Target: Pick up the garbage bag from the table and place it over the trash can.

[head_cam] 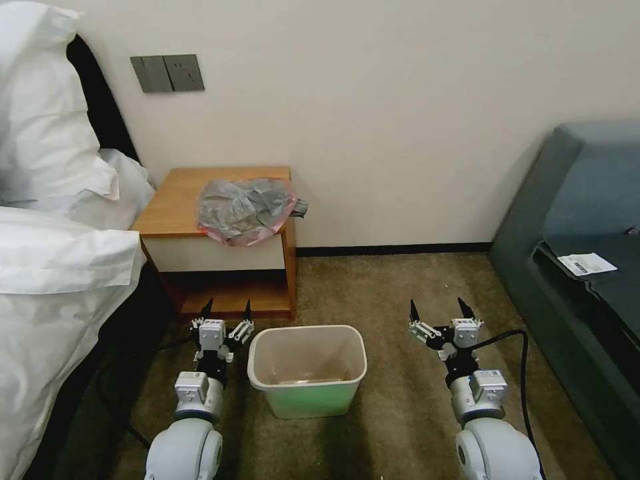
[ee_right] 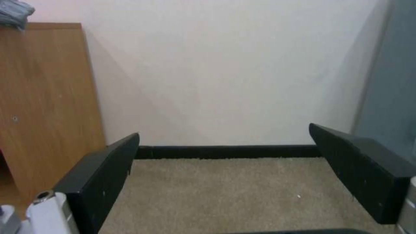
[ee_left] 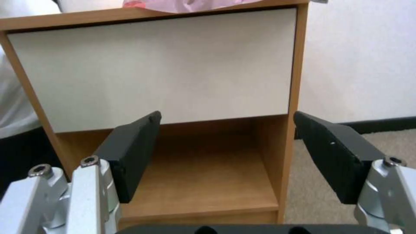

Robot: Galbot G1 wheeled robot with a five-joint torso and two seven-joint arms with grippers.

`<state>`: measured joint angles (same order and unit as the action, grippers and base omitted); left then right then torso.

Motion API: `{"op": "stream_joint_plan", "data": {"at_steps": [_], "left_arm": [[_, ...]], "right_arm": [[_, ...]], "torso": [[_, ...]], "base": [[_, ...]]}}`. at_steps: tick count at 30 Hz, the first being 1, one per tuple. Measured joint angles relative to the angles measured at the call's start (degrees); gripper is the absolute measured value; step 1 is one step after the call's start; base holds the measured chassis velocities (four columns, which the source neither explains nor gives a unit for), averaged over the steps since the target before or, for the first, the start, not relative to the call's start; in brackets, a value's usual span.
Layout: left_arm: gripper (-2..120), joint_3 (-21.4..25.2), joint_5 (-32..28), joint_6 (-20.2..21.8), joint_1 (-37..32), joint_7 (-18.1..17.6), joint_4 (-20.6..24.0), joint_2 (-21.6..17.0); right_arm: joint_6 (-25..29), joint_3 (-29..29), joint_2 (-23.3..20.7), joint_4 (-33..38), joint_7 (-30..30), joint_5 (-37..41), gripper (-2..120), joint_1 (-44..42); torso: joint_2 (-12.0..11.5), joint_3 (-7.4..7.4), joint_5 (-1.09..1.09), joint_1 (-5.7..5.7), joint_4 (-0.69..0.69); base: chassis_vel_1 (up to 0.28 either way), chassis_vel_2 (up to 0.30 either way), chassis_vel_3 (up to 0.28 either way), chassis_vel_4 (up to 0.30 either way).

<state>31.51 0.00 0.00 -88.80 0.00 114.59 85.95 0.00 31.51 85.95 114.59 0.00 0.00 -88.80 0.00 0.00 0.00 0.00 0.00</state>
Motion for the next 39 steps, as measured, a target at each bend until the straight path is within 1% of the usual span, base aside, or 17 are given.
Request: {"op": "stream_joint_plan", "data": {"at_steps": [39], "left_arm": [[80, 0.0, 0.0, 0.0, 0.0, 0.0, 0.0, 0.0]], "right_arm": [[0.0, 0.0, 0.0, 0.0, 0.0, 0.0, 100, 0.0]], "torso": [[0.0, 0.0, 0.0, 0.0, 0.0]], "base": [[0.0, 0.0, 0.0, 0.0]]}}
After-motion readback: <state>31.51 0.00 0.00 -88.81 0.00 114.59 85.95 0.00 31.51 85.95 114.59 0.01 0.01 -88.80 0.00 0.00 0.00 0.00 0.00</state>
